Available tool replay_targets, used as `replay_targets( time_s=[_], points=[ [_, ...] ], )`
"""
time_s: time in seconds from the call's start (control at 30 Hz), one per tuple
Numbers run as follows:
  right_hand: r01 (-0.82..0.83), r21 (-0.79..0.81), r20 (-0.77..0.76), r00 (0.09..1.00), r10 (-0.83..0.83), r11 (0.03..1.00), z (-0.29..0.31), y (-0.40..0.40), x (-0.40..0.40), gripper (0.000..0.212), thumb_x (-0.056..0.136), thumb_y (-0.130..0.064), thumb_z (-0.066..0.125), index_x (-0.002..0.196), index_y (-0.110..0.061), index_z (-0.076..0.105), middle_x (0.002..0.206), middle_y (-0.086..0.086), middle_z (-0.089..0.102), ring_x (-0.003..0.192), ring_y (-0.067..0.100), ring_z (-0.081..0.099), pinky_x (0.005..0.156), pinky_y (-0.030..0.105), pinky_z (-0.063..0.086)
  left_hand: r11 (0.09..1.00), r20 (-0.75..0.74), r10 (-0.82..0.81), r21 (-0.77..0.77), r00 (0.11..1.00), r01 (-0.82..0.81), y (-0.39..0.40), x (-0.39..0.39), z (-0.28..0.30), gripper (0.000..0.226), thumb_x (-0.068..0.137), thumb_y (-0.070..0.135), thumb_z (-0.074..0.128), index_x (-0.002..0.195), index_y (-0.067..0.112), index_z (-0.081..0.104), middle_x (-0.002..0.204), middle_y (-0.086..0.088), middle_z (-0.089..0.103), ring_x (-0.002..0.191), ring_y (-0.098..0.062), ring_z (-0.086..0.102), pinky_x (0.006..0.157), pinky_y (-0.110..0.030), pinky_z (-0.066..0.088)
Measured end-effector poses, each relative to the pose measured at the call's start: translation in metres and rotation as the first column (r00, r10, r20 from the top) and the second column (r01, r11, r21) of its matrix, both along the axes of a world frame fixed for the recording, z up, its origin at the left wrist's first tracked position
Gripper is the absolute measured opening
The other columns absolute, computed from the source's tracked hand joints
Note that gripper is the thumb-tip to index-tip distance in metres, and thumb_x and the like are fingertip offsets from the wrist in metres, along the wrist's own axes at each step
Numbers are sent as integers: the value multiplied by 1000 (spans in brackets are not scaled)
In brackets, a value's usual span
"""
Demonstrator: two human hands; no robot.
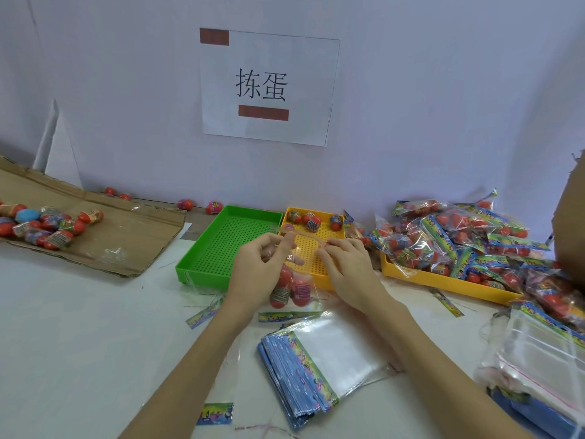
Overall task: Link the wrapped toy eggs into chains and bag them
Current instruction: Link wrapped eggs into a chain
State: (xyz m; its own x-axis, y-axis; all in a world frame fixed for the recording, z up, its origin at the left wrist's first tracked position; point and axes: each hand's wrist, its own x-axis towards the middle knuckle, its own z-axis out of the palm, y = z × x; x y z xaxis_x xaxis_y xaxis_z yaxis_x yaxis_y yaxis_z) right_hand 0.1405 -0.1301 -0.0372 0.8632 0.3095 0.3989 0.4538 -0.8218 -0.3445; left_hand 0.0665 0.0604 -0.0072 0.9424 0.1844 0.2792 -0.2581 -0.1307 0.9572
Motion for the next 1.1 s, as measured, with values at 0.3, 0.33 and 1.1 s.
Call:
replay_targets(
  time_s=[0.3,0.33,1.1],
  points=[
    [-134,653,161,986,36,746,31,0,-39,21,97,-4,66,111,-18,59,105,-3,70,99,12,68,86,33,59,998,-20,-61,-25,998,60,1,2,-2,24,105,32,61,105,11,71,89,-3,81,76,-23,79,81,-45,64],
    [-146,693,166,985,41,705,35,0,-43,23,97,-5,67,113,-19,58,105,-3,71,101,14,69,87,34,59,998,-12,-59,-16,998,59,1,2,-2,22,105,30,60,106,11,72,88,-3,81,71,-19,78,72,-37,64],
    [-322,214,251,931,266,922,49,11,-61,37,100,-24,65,134,-37,55,113,-27,60,71,11,64,66,9,48,998,102,-41,-38,994,45,-12,-8,5,36,109,17,55,92,36,80,92,3,81,87,-12,77,71,-35,64]
  ],
)
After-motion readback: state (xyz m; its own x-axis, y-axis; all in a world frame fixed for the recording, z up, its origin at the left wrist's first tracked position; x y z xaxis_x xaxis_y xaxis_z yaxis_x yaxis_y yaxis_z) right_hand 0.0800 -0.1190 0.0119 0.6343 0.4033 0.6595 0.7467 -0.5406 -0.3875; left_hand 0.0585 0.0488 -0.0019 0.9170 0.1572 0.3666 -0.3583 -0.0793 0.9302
